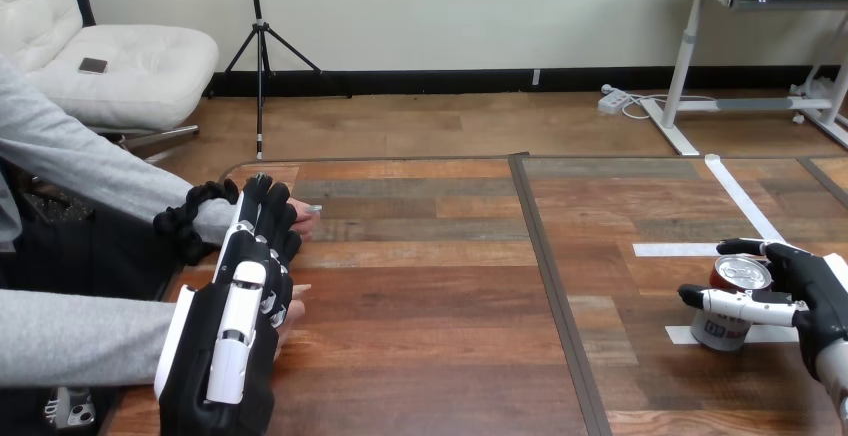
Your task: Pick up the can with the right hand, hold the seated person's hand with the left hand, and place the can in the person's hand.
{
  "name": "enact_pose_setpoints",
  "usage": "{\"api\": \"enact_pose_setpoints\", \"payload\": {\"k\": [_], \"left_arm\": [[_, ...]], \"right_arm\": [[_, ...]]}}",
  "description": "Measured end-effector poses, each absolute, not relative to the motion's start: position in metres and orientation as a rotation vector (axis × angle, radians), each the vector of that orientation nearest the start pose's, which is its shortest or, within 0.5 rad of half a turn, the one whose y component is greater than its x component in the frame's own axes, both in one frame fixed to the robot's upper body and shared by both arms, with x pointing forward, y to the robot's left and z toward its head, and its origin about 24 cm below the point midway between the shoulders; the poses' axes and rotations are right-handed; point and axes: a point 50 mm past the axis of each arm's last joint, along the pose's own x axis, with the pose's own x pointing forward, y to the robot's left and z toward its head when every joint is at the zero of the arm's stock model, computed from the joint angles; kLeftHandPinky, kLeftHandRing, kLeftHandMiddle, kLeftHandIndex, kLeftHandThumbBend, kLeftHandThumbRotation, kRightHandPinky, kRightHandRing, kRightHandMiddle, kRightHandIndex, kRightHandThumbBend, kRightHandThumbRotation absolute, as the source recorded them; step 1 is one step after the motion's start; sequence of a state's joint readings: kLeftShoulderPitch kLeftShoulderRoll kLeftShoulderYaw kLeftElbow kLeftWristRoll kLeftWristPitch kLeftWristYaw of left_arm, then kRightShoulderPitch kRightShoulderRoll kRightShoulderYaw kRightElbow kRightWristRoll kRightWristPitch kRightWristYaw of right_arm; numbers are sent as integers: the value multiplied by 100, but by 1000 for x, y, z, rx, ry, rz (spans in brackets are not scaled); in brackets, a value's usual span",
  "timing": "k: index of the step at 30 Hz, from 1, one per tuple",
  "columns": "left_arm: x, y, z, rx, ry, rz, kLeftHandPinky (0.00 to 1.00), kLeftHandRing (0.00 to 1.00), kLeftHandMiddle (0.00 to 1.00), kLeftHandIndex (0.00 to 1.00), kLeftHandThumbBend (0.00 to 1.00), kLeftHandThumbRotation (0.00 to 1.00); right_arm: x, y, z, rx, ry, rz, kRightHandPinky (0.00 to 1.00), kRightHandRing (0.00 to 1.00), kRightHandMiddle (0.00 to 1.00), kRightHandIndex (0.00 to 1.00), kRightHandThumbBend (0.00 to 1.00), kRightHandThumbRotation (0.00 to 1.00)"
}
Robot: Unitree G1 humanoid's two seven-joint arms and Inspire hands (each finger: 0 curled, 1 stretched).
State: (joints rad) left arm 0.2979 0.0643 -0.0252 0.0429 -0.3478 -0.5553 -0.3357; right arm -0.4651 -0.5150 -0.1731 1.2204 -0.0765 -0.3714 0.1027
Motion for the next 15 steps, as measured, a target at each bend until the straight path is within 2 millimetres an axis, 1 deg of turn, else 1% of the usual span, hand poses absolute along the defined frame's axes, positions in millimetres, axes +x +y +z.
{"api": "enact_pose_setpoints", "payload": {"k": [2,10,15], "left_arm": [[181,171,25,-204,-269,-154,100,100,100,100,2,91],[180,171,25,-224,-275,-162,100,100,100,100,3,91],[180,171,25,-233,-278,-160,100,100,100,100,4,91]], "right_arm": [[281,-324,-4,-404,357,-196,61,63,65,65,94,0],[281,-324,-4,-443,357,-217,51,53,58,60,88,0],[282,-323,-4,-479,358,-225,48,50,55,58,85,0]]}}
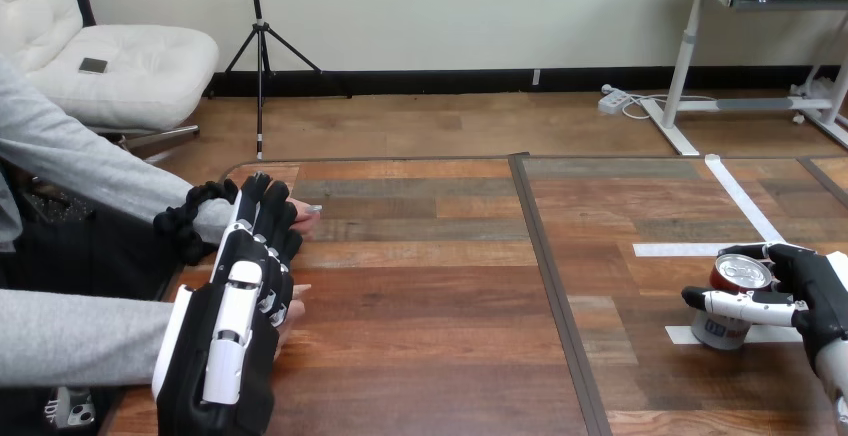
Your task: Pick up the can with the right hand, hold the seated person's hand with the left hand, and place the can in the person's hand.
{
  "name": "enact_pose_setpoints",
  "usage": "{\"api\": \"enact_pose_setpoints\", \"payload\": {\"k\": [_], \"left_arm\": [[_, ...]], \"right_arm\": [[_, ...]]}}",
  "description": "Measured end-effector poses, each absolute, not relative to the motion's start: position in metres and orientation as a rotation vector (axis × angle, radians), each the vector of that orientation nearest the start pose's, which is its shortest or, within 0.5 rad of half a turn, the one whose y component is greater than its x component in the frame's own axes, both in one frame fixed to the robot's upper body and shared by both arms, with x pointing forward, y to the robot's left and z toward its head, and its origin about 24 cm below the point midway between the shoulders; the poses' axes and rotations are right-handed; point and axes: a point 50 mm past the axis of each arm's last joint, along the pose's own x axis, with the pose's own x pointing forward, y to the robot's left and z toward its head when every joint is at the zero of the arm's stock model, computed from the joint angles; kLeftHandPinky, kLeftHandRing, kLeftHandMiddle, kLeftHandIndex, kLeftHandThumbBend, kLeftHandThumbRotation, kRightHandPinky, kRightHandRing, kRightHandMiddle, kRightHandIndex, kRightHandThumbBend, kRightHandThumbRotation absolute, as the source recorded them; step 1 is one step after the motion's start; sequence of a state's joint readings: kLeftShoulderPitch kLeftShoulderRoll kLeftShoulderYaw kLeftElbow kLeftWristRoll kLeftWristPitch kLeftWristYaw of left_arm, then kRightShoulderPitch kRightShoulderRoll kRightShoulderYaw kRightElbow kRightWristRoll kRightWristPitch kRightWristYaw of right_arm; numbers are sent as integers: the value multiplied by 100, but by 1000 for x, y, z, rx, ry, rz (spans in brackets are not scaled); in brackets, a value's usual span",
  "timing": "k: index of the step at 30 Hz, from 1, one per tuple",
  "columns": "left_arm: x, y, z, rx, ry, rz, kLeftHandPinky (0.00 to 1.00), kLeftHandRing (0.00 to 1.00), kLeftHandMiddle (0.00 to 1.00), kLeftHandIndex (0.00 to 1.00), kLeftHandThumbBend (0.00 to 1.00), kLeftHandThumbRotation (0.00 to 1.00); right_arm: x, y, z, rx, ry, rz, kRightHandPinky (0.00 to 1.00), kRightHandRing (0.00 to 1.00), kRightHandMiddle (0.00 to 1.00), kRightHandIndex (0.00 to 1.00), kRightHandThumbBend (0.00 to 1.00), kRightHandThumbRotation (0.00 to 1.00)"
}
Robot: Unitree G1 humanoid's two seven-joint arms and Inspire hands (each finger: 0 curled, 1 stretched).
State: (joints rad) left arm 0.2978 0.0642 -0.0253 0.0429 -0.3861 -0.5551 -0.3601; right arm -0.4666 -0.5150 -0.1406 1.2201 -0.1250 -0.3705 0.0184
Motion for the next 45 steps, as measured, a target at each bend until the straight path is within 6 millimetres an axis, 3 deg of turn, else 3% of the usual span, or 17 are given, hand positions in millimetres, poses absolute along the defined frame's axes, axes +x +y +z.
{"api": "enact_pose_setpoints", "payload": {"k": [15,45], "left_arm": [[180,172,25,-271,-285,-180,100,100,100,100,4,91],[180,171,25,-275,-284,-183,100,100,100,100,5,91]], "right_arm": [[284,-321,-5,-599,376,-262,40,46,50,50,80,0],[285,-321,-2,-671,350,-247,35,40,44,45,87,0]]}}
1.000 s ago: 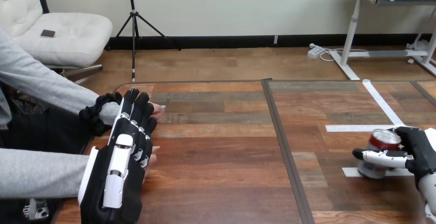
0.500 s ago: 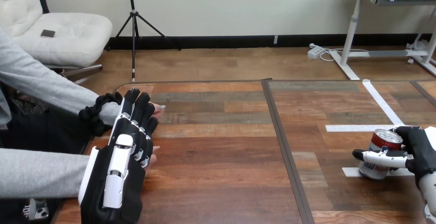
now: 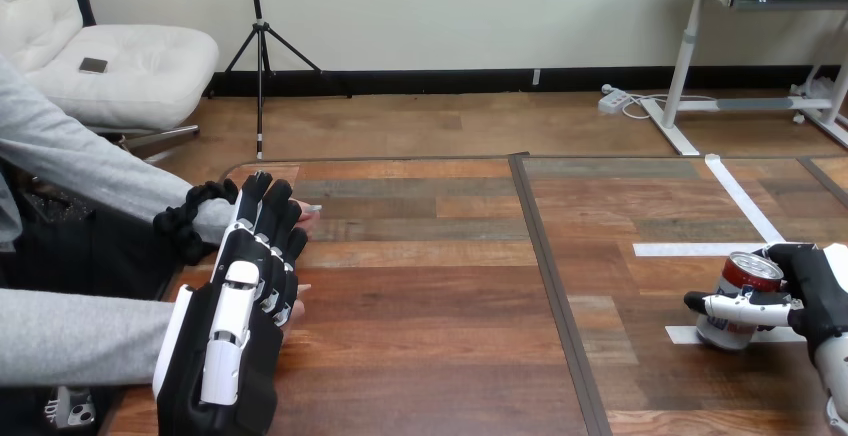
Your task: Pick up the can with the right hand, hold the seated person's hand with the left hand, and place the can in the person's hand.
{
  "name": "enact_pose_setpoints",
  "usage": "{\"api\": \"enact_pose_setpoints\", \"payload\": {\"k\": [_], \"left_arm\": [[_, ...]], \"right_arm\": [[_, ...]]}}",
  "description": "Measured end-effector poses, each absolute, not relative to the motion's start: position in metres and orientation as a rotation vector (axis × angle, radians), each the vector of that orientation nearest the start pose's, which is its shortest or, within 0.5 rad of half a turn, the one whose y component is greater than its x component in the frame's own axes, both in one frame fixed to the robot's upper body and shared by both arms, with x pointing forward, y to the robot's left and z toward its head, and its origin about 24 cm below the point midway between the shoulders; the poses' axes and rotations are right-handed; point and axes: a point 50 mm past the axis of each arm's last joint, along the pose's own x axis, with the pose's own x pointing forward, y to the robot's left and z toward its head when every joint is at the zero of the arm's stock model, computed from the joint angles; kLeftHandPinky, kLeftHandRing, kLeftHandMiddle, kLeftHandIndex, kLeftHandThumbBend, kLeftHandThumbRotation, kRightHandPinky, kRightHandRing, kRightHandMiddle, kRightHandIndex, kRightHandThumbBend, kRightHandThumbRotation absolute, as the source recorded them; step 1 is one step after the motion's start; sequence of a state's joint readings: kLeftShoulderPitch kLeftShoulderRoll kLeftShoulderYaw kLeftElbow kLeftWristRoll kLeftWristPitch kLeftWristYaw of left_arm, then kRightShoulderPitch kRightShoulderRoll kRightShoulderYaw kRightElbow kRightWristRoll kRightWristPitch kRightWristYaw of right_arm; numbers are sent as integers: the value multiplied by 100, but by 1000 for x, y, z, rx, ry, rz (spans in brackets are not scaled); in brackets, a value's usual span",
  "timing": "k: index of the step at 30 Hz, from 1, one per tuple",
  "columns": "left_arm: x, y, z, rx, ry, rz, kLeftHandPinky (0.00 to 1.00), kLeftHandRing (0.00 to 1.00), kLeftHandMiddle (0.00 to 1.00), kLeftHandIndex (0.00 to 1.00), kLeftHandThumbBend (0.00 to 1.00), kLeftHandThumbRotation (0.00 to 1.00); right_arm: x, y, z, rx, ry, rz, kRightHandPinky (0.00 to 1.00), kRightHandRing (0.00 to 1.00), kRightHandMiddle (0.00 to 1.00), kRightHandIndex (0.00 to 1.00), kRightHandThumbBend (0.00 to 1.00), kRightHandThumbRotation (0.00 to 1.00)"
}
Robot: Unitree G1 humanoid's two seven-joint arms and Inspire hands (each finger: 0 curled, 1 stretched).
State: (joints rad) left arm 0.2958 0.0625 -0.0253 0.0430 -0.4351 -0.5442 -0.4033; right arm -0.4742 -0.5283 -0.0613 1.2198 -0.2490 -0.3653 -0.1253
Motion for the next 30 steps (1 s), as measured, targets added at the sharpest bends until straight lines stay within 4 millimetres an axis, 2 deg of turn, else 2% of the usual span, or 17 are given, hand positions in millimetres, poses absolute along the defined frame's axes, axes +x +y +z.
{"api": "enact_pose_setpoints", "payload": {"k": [24,30], "left_arm": [[181,171,25,-272,-284,-185,100,100,100,100,4,92],[181,171,25,-268,-282,-181,100,100,100,100,3,92]], "right_arm": [[286,-320,1,-687,314,-226,34,39,43,44,88,0],[286,-319,3,-692,299,-218,31,36,42,44,88,0]]}}
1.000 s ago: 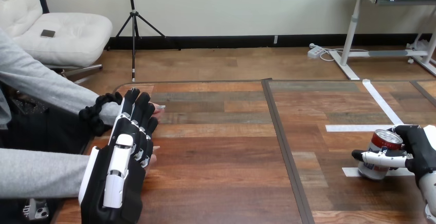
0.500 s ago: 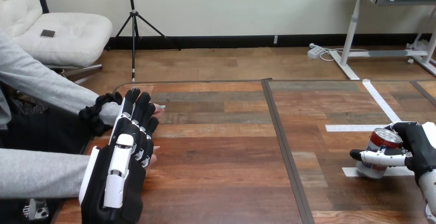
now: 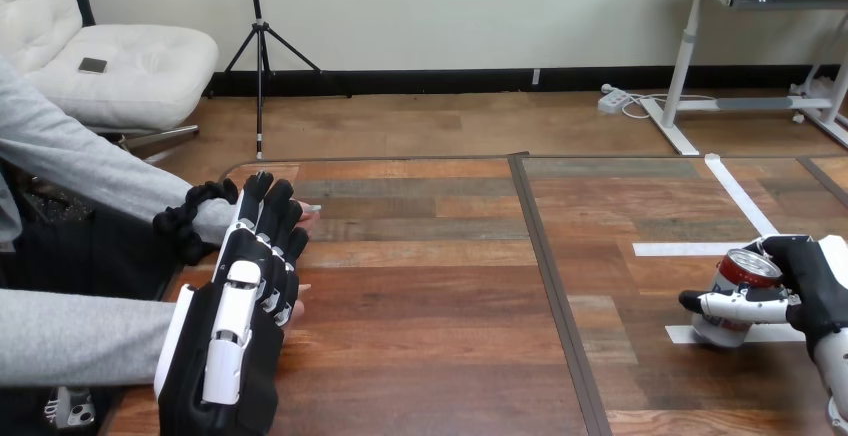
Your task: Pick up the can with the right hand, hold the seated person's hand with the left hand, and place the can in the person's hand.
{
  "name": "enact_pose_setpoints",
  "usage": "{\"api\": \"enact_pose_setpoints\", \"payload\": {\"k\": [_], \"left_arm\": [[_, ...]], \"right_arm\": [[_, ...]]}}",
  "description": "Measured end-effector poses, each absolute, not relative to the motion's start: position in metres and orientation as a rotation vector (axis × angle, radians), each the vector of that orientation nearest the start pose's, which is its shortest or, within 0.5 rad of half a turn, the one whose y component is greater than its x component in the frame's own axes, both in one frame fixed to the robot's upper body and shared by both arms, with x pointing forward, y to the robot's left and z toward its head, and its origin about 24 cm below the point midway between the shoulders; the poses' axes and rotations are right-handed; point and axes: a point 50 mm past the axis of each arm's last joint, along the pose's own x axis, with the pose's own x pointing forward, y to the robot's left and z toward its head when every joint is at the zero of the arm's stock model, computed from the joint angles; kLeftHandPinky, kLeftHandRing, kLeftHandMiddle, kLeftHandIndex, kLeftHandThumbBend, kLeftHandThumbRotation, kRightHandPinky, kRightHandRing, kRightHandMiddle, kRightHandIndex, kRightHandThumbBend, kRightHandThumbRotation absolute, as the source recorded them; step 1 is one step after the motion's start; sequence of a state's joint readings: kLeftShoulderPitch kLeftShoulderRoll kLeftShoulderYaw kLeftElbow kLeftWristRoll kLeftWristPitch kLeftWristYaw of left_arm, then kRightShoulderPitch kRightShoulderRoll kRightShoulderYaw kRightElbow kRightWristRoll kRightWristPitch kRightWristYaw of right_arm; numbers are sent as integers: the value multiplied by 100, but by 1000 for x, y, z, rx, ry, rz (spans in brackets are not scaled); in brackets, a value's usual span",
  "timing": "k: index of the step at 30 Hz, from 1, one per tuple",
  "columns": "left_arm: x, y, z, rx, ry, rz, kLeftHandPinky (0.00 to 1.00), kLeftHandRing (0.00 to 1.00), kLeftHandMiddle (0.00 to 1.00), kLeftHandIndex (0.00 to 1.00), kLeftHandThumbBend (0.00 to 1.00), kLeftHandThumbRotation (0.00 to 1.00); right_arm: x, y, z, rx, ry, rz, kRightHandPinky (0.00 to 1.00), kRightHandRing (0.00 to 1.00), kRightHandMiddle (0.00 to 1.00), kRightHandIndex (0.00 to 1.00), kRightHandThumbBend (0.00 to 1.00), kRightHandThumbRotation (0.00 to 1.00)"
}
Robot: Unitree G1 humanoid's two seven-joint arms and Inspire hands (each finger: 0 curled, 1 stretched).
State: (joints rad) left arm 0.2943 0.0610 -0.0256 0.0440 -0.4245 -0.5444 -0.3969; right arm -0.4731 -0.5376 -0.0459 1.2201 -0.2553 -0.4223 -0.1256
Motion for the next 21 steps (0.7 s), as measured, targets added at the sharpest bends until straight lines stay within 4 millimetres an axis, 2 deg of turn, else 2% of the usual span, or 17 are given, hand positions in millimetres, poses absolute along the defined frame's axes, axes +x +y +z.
{"api": "enact_pose_setpoints", "payload": {"k": [21], "left_arm": [[181,171,25,-268,-281,-177,100,100,100,100,3,92]], "right_arm": [[294,-313,15,-705,204,-186,32,37,41,43,88,0]]}}
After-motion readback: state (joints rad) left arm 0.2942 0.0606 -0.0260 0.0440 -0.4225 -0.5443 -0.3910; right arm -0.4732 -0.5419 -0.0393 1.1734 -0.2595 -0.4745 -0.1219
